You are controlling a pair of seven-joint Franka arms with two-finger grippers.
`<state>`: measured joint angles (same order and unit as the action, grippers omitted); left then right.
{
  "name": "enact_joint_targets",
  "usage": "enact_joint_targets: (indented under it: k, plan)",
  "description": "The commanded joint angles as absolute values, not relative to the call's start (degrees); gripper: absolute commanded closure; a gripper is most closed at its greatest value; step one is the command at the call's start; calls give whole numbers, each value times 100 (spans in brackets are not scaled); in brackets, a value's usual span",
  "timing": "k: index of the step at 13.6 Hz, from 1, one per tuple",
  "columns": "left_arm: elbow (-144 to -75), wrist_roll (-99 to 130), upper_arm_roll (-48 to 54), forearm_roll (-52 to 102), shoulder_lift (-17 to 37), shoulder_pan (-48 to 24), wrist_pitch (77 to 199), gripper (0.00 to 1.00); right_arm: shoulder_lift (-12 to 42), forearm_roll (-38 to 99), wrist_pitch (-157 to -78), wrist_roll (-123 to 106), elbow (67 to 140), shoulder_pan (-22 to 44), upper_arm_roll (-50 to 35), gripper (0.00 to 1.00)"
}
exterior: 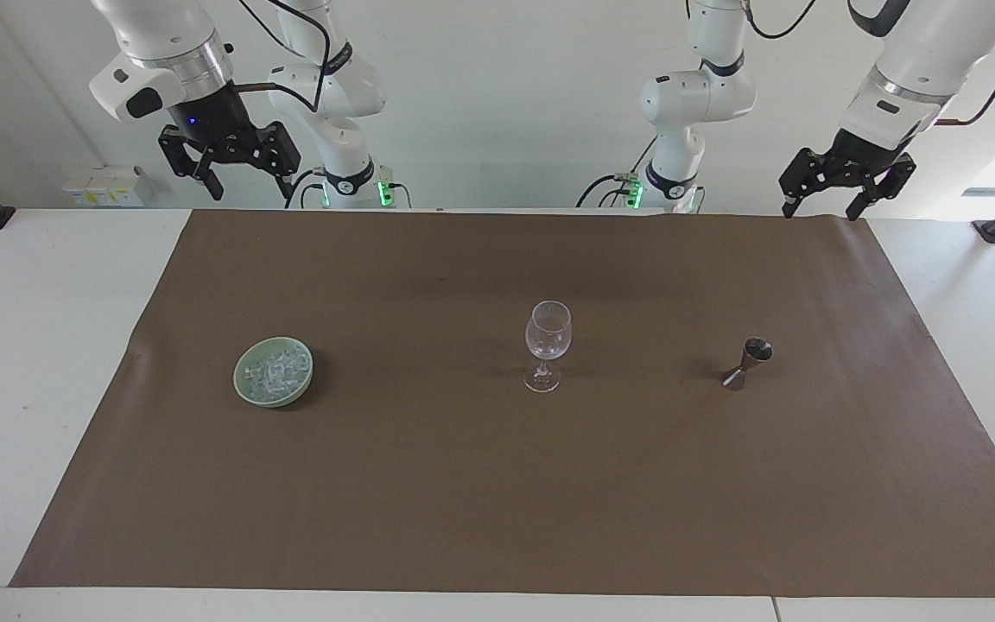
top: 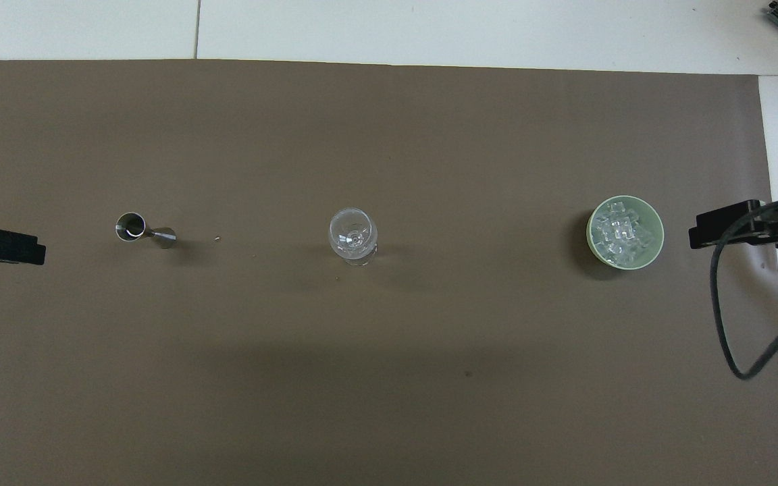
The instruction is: Pour wine and add ice with both arms
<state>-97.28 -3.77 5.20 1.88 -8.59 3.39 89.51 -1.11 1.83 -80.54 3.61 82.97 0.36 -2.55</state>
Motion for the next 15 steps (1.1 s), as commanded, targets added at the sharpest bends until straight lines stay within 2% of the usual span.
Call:
enact_joint_targets:
  k: [1, 6, 15]
  plan:
    - [-9966, -281, 483, 246, -1028, 307, 8973, 0, -211, 220, -8112, 299, 8429, 53, -211, 0]
    - [-10862, 193, 475, 246, -1441, 378, 9912, 0, -211, 220, -8112, 299, 8429, 53, -211, 0]
    - [-11302, 1782, 457, 255, -1494, 387, 10511, 0, -211, 220, -8112, 299, 8429, 53, -211, 0]
